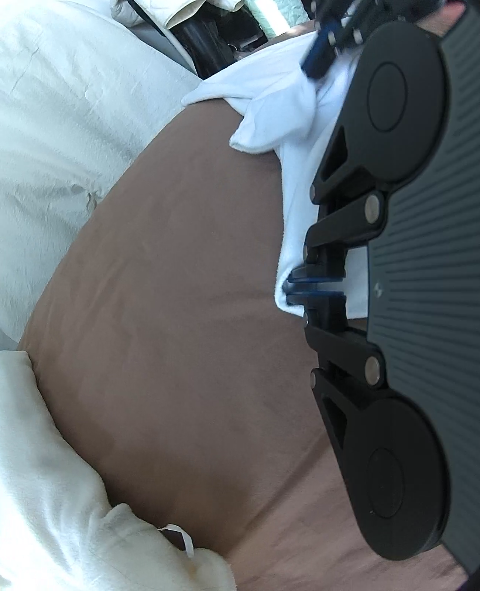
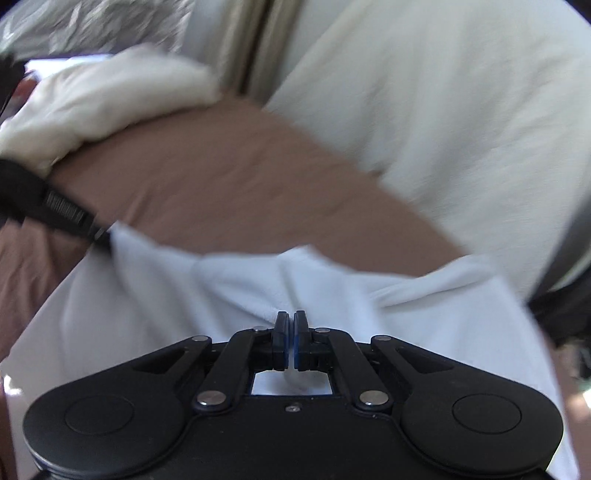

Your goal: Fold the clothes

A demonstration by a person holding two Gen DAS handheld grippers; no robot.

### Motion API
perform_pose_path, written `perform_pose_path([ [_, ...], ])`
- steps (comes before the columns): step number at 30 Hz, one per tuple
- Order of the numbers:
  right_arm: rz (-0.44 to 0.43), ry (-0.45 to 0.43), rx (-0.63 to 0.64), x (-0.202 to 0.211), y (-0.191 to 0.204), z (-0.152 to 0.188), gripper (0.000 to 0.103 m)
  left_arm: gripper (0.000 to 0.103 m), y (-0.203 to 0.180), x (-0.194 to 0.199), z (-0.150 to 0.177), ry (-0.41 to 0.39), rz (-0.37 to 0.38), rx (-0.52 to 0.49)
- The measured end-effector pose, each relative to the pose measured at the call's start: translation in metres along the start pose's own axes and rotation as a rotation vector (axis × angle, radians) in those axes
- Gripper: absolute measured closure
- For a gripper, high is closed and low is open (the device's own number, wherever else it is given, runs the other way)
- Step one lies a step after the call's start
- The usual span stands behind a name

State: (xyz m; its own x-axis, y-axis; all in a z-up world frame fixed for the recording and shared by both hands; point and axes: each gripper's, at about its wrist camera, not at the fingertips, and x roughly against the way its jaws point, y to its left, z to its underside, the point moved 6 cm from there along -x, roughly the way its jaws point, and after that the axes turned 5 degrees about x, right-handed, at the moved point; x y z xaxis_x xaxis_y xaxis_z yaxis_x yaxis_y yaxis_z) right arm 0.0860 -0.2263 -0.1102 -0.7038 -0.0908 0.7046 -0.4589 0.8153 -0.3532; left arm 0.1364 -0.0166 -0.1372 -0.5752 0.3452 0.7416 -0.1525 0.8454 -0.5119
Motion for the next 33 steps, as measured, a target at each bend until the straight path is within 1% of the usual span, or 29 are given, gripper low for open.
perform_pose_path([
  [2, 0.047, -0.028, -0.025, 0.014, -0.007, -0.003, 0.102, 0.097, 0.001, -0.001, -0.001, 0.0, 0.0, 0.002],
  [4, 0.114, -0.054, -0.053, 0.03, -0.015, -0.003, 0.102, 0.097, 0.002, -0.002, -0.002, 0.0, 0.0, 0.003],
  [5, 0.143, -0.065, -0.071, 0.038, -0.019, -0.002, 0.102, 0.097, 0.002, -0.003, -0.002, 0.008, 0.001, -0.015],
  [8, 0.268, -0.083, -0.117, 0.067, -0.041, 0.011, 0.102, 0.097, 0.006, -0.005, -0.003, 0.021, 0.005, -0.039],
  [9, 0.304, -0.08, -0.134, 0.077, -0.05, 0.018, 0.102, 0.097, 0.007, -0.006, -0.005, 0.029, 0.015, -0.023],
  [10, 0.345, -0.054, -0.172, 0.091, -0.058, 0.031, 0.102, 0.097, 0.008, -0.007, -0.007, 0.037, 0.026, -0.005],
  [13, 0.407, 0.013, -0.318, 0.136, -0.074, 0.072, 0.102, 0.097, 0.017, -0.006, -0.011, 0.044, 0.066, 0.061],
  [14, 0.414, 0.041, -0.366, 0.147, -0.076, 0.085, 0.102, 0.097, 0.019, -0.006, -0.012, 0.045, 0.077, 0.08],
  [17, 0.352, 0.173, -0.563, 0.172, -0.076, 0.134, 0.102, 0.097, 0.022, -0.006, -0.013, 0.047, 0.133, 0.123],
  [18, 0.306, 0.231, -0.623, 0.175, -0.073, 0.151, 0.101, 0.097, 0.022, -0.007, -0.012, 0.054, 0.148, 0.131],
  [20, 0.225, 0.311, -0.732, 0.175, -0.063, 0.178, 0.101, 0.097, 0.022, -0.005, -0.013, 0.054, 0.158, 0.134],
  [22, 0.158, 0.349, -0.756, 0.171, -0.051, 0.192, 0.099, 0.097, 0.021, -0.003, -0.013, 0.051, 0.159, 0.134],
  [24, 0.089, 0.372, -0.767, 0.164, -0.042, 0.196, 0.092, 0.097, 0.023, -0.001, -0.015, 0.051, 0.168, 0.147],
  [25, 0.047, 0.371, -0.8, 0.161, -0.039, 0.193, 0.092, 0.097, 0.024, 0.0, -0.014, 0.054, 0.179, 0.165],
  [26, -0.001, 0.362, -0.86, 0.161, -0.036, 0.189, 0.091, 0.097, 0.026, 0.001, -0.014, 0.058, 0.189, 0.183],
  [28, -0.213, 0.261, -1.003, 0.158, -0.031, 0.167, 0.092, 0.097, 0.03, 0.004, -0.014, 0.065, 0.209, 0.219],
  [29, -0.269, 0.231, -1.021, 0.158, -0.027, 0.153, 0.092, 0.097, 0.029, 0.007, -0.014, 0.065, 0.216, 0.215],
  [30, -0.301, 0.216, -0.999, 0.152, -0.029, 0.136, 0.089, 0.097, 0.029, 0.011, -0.014, 0.064, 0.223, 0.211],
  [31, -0.306, 0.196, -0.931, 0.144, -0.033, 0.115, 0.086, 0.096, 0.028, 0.014, -0.014, 0.063, 0.229, 0.207],
  [32, -0.31, 0.176, -0.862, 0.137, -0.037, 0.095, 0.083, 0.093, 0.027, 0.017, -0.014, 0.062, 0.236, 0.203],
  [33, -0.302, 0.152, -0.786, 0.123, -0.043, 0.074, 0.075, 0.092, 0.027, 0.021, -0.014, 0.063, 0.243, 0.199],
])
